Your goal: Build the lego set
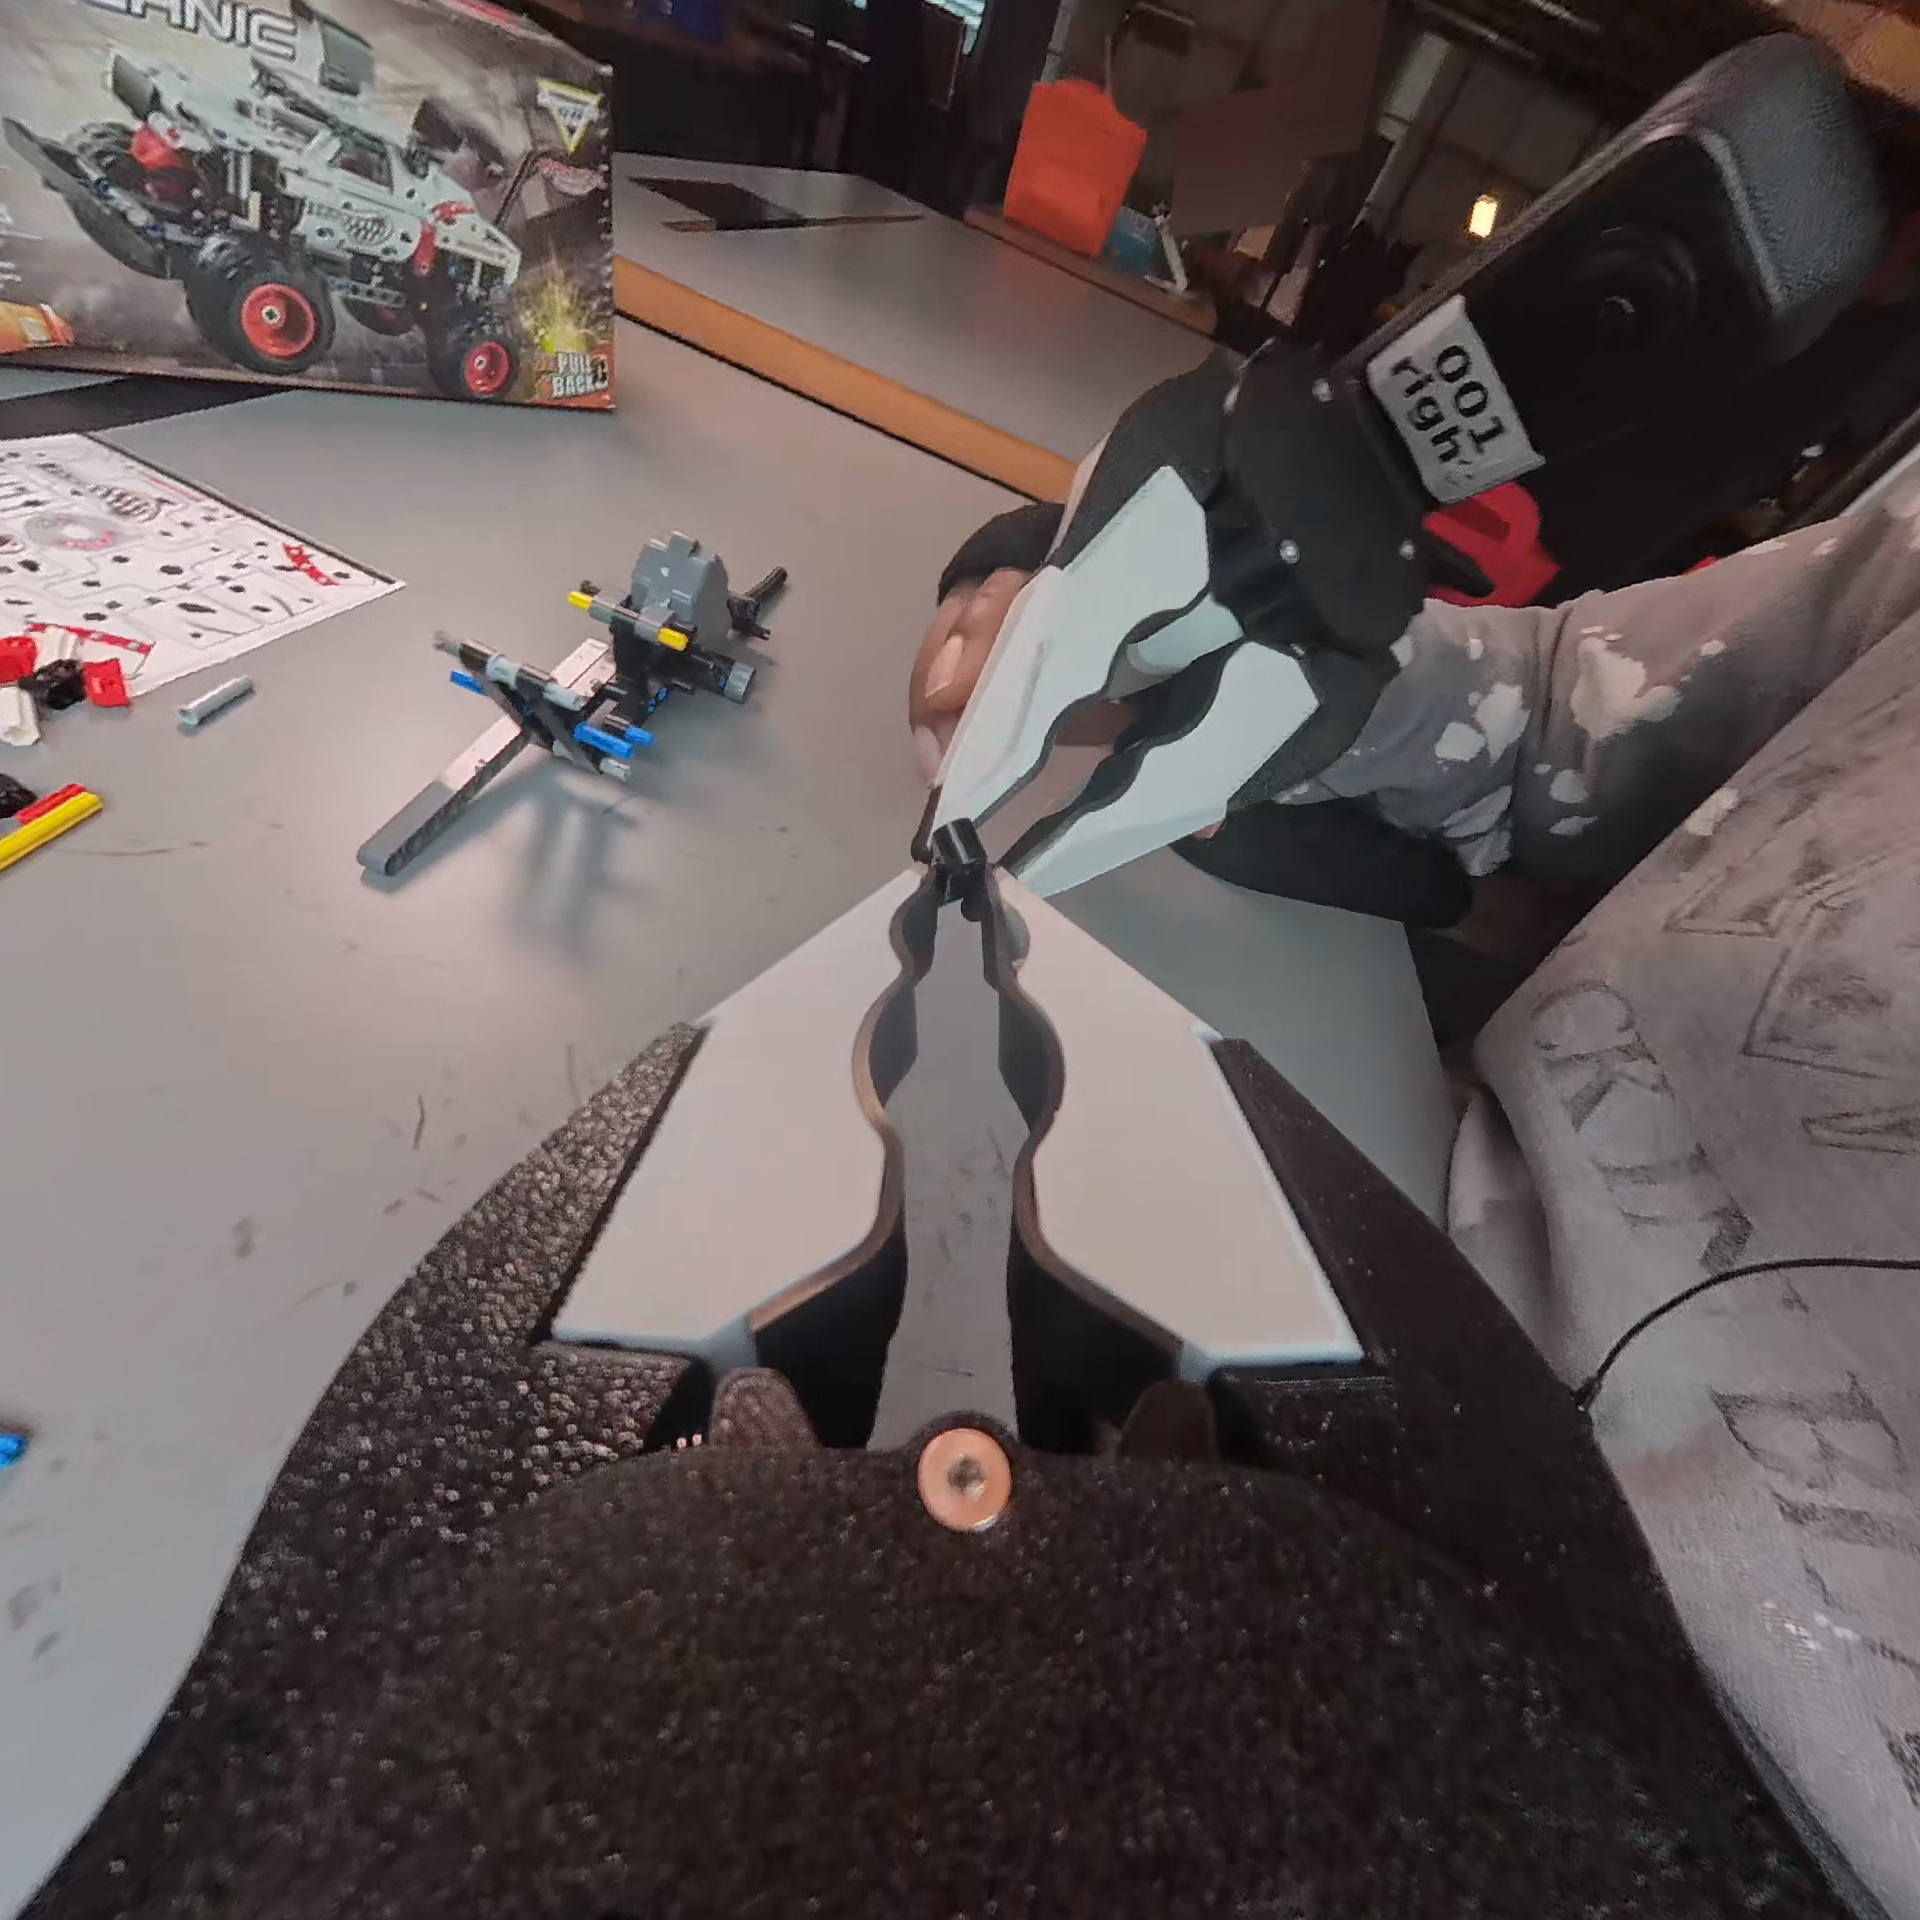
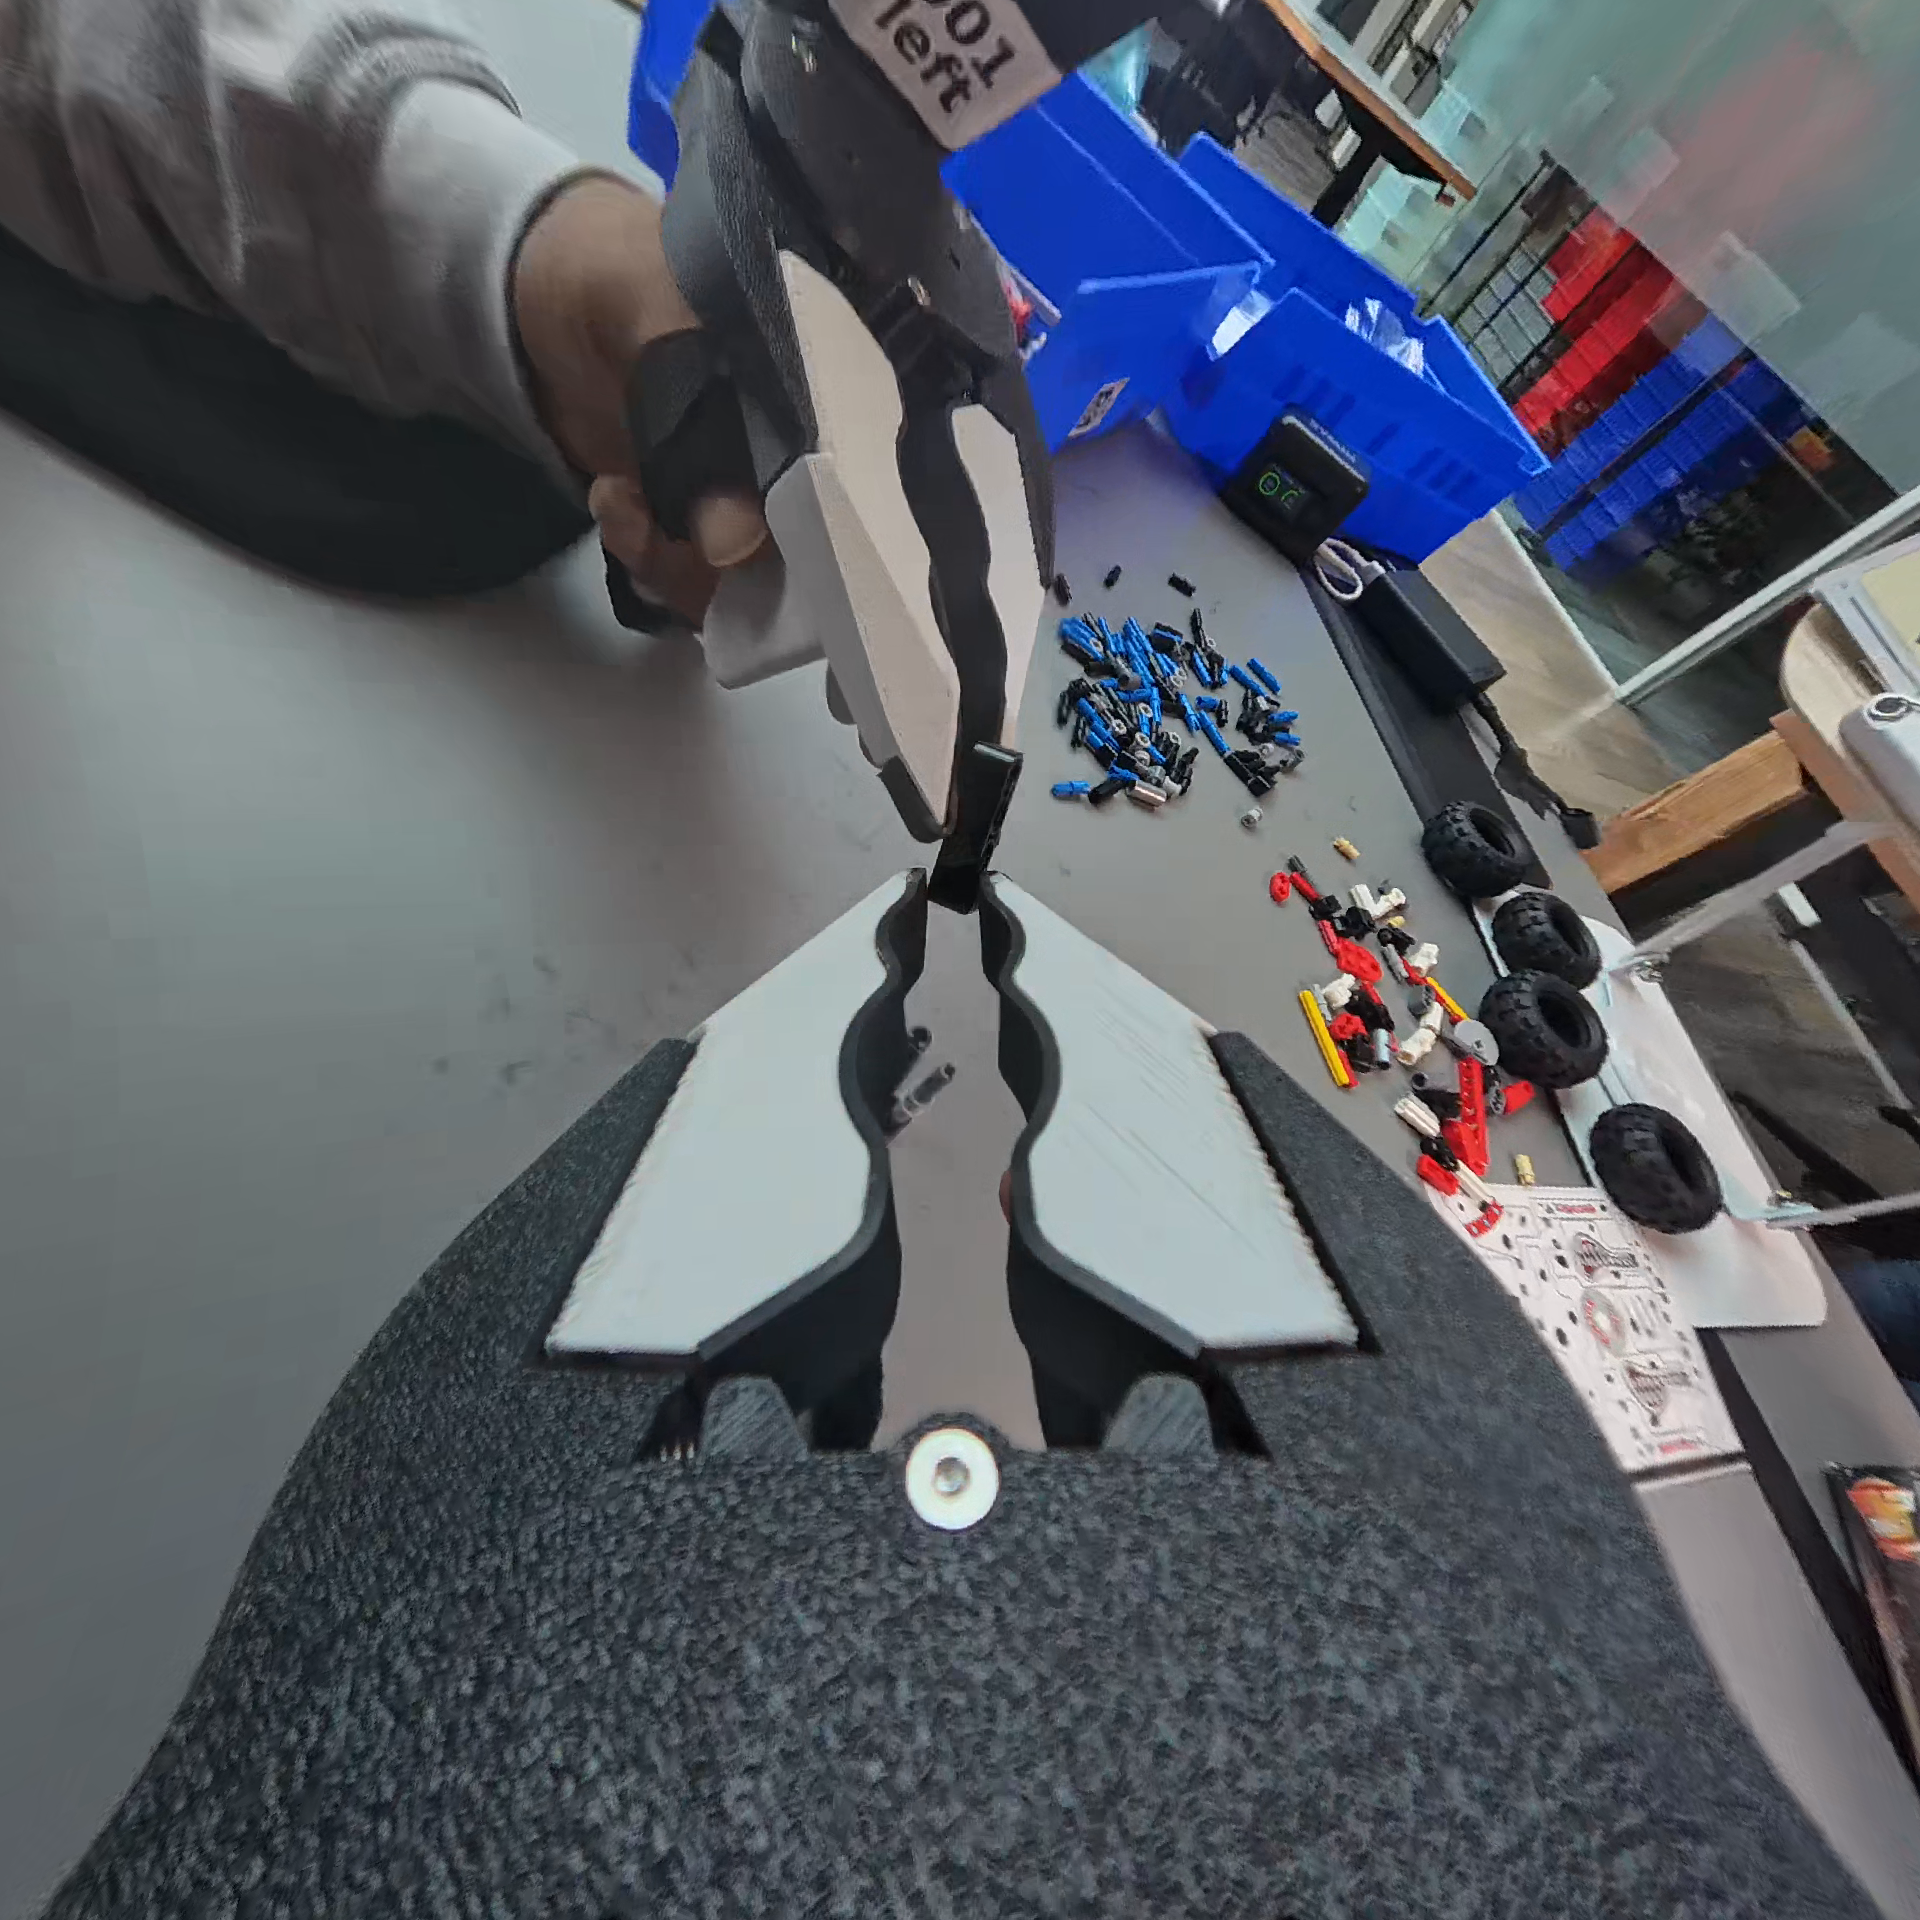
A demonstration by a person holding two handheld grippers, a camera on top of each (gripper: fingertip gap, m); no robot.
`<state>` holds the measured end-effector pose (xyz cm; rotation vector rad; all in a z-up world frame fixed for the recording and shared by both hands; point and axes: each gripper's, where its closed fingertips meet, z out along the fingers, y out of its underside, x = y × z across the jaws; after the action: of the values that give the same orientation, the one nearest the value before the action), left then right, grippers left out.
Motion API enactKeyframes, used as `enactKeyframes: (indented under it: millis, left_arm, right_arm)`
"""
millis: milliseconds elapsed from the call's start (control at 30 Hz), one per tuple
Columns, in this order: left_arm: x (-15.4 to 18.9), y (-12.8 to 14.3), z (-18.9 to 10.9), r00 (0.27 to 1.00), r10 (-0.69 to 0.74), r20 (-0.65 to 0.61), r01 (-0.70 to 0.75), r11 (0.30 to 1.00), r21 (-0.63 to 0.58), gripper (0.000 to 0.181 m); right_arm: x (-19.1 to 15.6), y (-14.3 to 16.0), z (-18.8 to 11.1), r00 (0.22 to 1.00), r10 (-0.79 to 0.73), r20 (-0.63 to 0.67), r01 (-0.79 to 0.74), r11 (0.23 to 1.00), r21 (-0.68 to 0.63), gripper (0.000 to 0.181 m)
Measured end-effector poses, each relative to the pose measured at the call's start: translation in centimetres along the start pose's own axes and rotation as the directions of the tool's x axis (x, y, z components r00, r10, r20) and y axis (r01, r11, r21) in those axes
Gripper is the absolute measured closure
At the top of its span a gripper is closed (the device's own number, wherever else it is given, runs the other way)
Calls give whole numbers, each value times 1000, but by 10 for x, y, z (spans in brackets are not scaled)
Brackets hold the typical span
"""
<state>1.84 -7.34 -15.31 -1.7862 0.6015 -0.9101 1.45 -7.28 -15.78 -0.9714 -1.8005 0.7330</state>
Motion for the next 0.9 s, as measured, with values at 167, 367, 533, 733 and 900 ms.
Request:
enactKeyframes:
  millis: [167,367,533,733,900]
  left_arm:
    - [28,-17,-10,987,63,-151,-45,992,119,172]
    - [42,-19,-16,969,146,-198,-118,982,148,172]
    - [53,-16,-13,956,180,-233,-148,978,148,172]
    - [45,-13,-13,966,180,-184,-160,980,119,172]
    - [17,4,-8,979,195,-55,-196,981,-11,166]
  right_arm:
    - [-16,-31,-18,894,310,323,-382,905,189,149]
    - [-20,-42,-23,814,386,433,-510,832,219,148]
    - [-30,-40,-21,802,374,465,-503,844,187,149]
    - [-22,-32,-17,846,367,388,-453,877,159,165]
    - [-17,0,-3,911,337,236,-344,939,-12,166]
